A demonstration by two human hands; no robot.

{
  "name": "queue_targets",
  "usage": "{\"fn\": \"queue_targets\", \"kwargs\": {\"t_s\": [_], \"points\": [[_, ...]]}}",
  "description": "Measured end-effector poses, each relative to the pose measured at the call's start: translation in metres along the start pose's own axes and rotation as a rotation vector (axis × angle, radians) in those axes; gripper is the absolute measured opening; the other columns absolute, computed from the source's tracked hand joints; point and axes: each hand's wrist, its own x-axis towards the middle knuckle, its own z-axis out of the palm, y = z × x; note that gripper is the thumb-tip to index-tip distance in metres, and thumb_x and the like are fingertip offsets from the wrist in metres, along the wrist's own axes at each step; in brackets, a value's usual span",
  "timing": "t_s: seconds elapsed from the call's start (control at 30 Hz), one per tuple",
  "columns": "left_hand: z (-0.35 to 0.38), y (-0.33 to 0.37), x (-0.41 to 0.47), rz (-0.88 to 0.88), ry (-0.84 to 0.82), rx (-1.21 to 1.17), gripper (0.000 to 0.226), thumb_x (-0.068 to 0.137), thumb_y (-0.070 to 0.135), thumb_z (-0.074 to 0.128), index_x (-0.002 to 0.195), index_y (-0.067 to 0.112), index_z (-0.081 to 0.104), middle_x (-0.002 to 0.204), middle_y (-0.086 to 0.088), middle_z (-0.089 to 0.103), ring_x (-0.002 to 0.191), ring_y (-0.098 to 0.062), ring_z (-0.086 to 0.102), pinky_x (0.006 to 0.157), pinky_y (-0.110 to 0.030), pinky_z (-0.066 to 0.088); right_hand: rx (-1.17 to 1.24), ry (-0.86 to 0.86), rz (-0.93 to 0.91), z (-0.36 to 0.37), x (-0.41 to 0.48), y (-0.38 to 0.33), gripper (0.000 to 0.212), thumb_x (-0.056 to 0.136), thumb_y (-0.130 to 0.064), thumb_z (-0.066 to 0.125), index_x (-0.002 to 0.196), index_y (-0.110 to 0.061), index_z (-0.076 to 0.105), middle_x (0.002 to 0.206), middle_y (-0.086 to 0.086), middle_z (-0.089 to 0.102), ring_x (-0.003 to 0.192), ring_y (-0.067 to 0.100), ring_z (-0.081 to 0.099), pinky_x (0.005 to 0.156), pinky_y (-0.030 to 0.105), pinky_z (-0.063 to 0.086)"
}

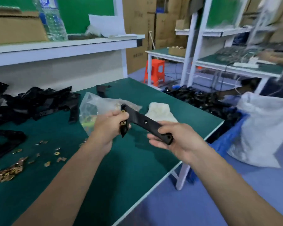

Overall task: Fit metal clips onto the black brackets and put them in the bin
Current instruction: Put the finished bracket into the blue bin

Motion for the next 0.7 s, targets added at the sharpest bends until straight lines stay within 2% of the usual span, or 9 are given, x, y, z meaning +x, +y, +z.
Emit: {"fn": "queue_targets", "kwargs": {"t_s": [0.1,0.23,0.3,0.37,0.4,0.47,0.53,0.6,0.7], "points": [[0.049,-0.01,0.006,-0.07,-0.157,0.042,0.01,0.096,0.007,0.065,0.094,0.014,0.071,0.077,-0.003,0.073,0.056,-0.009,0.068,0.052,-0.019,0.053,0.112,0.107,0.031,-0.047,-0.016,-0.003,0.028,0.097,0.01,0.048,0.12,0.01,0.064,0.11,0.031,0.071,0.086,0.033,0.076,0.064,0.037,0.063],[0.117,-0.03,0.01,-0.183,-0.343,0.056,0.014,0.097,0.008,0.062,0.102,0.011,0.075,0.083,-0.007,0.075,0.065,-0.013,0.07,0.06,-0.021,0.055,0.243,0.262,0.077,-0.108,-0.035,-0.004,0.027,0.096,0.01,0.044,0.116,0.016,0.062,0.106,0.035,0.069,0.081,0.037,0.076,0.061,0.038,0.063],[0.149,-0.027,0.018,-0.24,-0.418,-0.055,0.013,0.1,0.018,0.062,0.101,0.011,0.073,0.09,-0.008,0.078,0.076,-0.016,0.074,0.065,-0.025,0.058,0.338,0.342,0.036,-0.127,-0.026,-0.027,0.017,0.094,0.013,0.048,0.106,0.014,0.059,0.102,0.037,0.067,0.08,0.044,0.075,0.059,0.044,0.063],[0.176,-0.015,0.033,-0.226,-0.445,-0.09,0.021,0.101,0.028,0.063,0.11,0.012,0.071,0.11,-0.008,0.075,0.098,-0.017,0.073,0.077,-0.029,0.059,0.41,0.418,-0.053,-0.135,0.007,-0.073,0.005,0.098,0.008,0.051,0.1,0.008,0.055,0.103,0.031,0.062,0.087,0.044,0.07,0.069,0.052,0.063],[0.187,-0.008,0.042,-0.184,-0.431,-0.054,0.027,0.101,0.03,0.063,0.119,0.011,0.069,0.118,-0.006,0.071,0.107,-0.016,0.07,0.083,-0.03,0.059,0.401,0.423,-0.074,-0.134,0.027,-0.099,0.011,0.103,-0.004,0.053,0.106,0.007,0.055,0.106,0.028,0.059,0.097,0.043,0.065,0.079,0.055,0.06],[0.199,0.002,0.057,-0.097,-0.344,0.084,0.031,0.098,0.028,0.066,0.124,0.012,0.069,0.122,-0.001,0.067,0.109,-0.013,0.065,0.093,-0.033,0.057,0.273,0.38,-0.002,-0.125,0.063,-0.141,0.049,0.105,-0.036,0.057,0.136,-0.001,0.047,0.13,0.029,0.051,0.13,0.044,0.05,0.099,0.065,0.048],[0.196,0.007,0.069,-0.052,-0.273,0.208,0.016,0.094,0.027,0.07,0.106,0.018,0.075,0.112,0.001,0.068,0.098,-0.011,0.064,0.1,-0.038,0.056,0.049,0.361,0.113,-0.108,0.09,-0.152,0.077,0.099,-0.05,0.062,0.156,-0.008,0.032,0.152,0.027,0.039,0.142,0.044,0.039,0.104,0.066,0.044],[0.183,0.015,0.08,-0.008,-0.245,0.286,0.006,0.091,0.026,0.07,0.09,0.024,0.076,0.101,0.002,0.068,0.091,-0.013,0.062,0.101,-0.042,0.056,-0.184,0.343,0.124,-0.082,0.105,-0.138,0.065,0.098,-0.042,0.065,0.15,-0.01,0.042,0.143,0.021,0.049,0.13,0.038,0.051,0.098,0.06,0.05],[0.159,0.026,0.093,0.076,-0.268,0.331,0.017,0.091,0.022,0.068,0.102,0.027,0.079,0.111,0.008,0.073,0.103,-0.01,0.065,0.1,-0.038,0.055,-0.307,0.244,0.041,-0.035,0.117,-0.103,0.019,0.098,-0.029,0.057,0.112,-0.019,0.065,0.107,0.008,0.06,0.091,0.027,0.058,0.077,0.038,0.051]]}}
